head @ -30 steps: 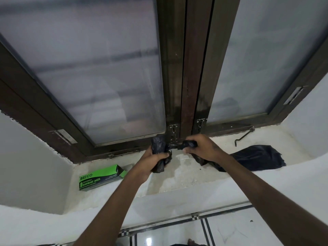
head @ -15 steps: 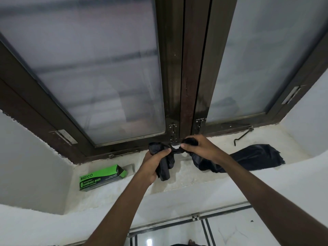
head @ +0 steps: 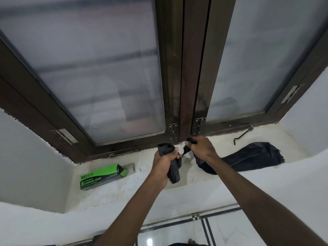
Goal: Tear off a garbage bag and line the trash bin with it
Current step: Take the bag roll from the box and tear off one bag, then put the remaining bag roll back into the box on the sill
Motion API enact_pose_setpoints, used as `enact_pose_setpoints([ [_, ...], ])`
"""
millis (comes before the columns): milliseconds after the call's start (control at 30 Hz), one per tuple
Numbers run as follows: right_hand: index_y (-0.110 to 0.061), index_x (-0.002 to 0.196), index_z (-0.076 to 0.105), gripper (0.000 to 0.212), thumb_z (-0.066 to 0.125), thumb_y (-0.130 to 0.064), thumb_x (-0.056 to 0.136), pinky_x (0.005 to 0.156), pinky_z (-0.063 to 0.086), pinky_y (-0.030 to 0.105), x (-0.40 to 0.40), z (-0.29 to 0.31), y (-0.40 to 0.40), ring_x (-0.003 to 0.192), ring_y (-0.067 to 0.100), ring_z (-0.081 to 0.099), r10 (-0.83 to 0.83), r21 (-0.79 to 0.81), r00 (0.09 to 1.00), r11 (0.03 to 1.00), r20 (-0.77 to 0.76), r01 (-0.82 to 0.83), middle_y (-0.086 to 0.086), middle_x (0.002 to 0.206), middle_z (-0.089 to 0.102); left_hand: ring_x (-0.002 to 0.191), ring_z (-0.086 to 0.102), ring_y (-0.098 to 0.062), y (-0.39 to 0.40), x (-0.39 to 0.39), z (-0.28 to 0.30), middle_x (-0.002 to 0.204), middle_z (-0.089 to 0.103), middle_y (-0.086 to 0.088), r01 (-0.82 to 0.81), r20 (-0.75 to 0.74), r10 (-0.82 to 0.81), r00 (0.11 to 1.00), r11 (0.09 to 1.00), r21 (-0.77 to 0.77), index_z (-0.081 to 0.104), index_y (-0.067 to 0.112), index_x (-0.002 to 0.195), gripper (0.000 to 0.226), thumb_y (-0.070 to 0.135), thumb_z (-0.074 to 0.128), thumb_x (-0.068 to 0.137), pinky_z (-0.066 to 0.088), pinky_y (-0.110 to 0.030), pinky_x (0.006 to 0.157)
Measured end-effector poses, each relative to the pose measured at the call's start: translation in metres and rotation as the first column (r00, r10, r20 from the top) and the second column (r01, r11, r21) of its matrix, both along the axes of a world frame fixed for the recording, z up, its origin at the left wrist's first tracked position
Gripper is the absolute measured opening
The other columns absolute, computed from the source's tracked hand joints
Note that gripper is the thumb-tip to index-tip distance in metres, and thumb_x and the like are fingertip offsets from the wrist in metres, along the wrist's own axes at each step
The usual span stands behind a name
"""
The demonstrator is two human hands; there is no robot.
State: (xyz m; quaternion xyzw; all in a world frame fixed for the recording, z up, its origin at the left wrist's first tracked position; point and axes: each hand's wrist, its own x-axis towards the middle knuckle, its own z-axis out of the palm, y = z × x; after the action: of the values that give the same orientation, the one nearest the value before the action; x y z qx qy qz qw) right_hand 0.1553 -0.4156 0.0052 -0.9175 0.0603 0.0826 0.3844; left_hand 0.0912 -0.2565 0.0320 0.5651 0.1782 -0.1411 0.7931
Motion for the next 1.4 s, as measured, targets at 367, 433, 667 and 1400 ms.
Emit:
enact_pose_setpoints([
  [367,-0.024,0.098,0.067,0.026,0.055,-0.047,0.096,0.072,0.044,0.031,-0.007,-0.02,-0.059,0.093,0.026,0.065,0.136,-0.339,0.987,0.935,0.081,-0.101,0.002,0.097,0.072,0.076,0.065,-0.019,0.053,0.014,0.01,0.091,0.068,-0.008,-0.207,-0.142,0.166,0.976,0.909,-0.361,0.063,0.008,0.106,0.018,0.019,0.067,0.092,0.053,-0.033,0.073],
  [433,-0.026,0.109,0.067,0.038,0.054,-0.057,0.093,0.077,0.048,0.032,-0.006,-0.018,-0.046,0.095,0.021,0.063,0.209,-0.192,0.977,0.962,0.048,-0.196,-0.002,0.102,0.07,0.089,0.067,-0.022,0.046,0.012,0.008,0.104,0.071,-0.009,-0.216,-0.19,0.159,0.969,0.918,-0.332,0.066,0.005,0.116,0.034,0.026,0.07,0.09,0.051,-0.036,0.089],
  [667,-0.031,0.132,0.056,0.067,0.051,-0.074,0.081,0.092,0.047,0.038,0.001,-0.015,-0.053,0.114,0.025,0.058,0.335,-0.427,0.94,0.861,0.07,-0.275,0.001,0.121,0.064,0.112,0.065,-0.027,0.042,0.004,-0.006,0.128,0.068,-0.013,-0.267,-0.29,0.17,0.942,0.902,-0.339,0.065,0.006,0.128,0.049,0.034,0.071,0.088,0.051,-0.039,0.096],
  [1400,-0.012,0.134,0.056,0.048,0.071,-0.008,0.089,0.093,0.056,0.049,-0.069,-0.008,0.072,0.112,0.031,0.068,0.152,0.893,0.939,0.386,-0.309,0.232,0.016,0.123,0.069,0.117,0.063,-0.033,0.043,0.005,-0.006,0.126,0.067,-0.02,-0.288,-0.223,0.215,0.951,0.878,-0.382,0.063,0.004,0.127,0.047,0.038,0.061,0.094,0.052,-0.041,0.091],
])
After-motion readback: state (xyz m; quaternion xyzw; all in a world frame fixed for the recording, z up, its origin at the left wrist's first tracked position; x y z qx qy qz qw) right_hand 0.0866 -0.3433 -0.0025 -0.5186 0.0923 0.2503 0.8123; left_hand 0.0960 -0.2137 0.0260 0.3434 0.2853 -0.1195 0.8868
